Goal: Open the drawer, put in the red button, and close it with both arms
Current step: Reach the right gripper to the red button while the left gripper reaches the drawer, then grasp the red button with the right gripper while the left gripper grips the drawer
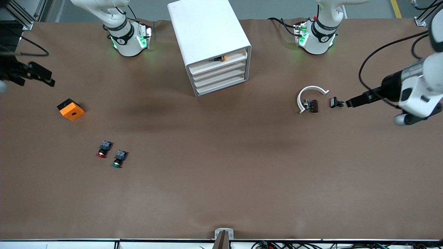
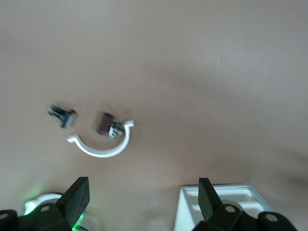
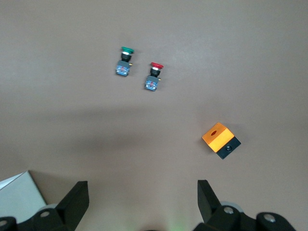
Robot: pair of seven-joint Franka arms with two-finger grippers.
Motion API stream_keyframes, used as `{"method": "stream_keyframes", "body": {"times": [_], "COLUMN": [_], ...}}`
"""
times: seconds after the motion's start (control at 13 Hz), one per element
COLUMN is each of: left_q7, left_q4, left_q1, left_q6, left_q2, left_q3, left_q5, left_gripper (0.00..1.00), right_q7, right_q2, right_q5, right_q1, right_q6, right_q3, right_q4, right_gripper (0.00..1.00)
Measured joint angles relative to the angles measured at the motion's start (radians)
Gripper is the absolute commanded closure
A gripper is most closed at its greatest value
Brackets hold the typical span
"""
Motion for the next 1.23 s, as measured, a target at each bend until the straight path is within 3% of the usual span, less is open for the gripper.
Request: {"method": "stream_keyframes", "body": {"times": [0.23, 0.46, 1.23], "left_q7": [-0.144, -0.364, -1.171], "left_q4": [0.001, 0.003, 0.023], "left_q1": [-0.04, -0.109, -0.356], "left_q6": [0.011, 0.071, 0.312], "left_q2": [0.09, 0.161, 0.406], "left_q3": [-0.003, -0.006, -0.011], "left_q5": [-0.113, -0.195, -0.402], "left_gripper": [0.0, 0.0, 0.0], "right_q7": [0.019, 0.113, 0.152], "right_q2": [0.038, 0.098, 0.432], "right_q5": [0.001, 0.002, 0.016], "right_q1": [-0.036, -0.039, -0.04], "right_q6": [0.151, 0.226, 0.548], "right_q3": [-0.002, 0.001, 0.004], "right_q4": [-0.138, -0.201, -0.212], "right_gripper": [0.0, 0.0, 0.0]}}
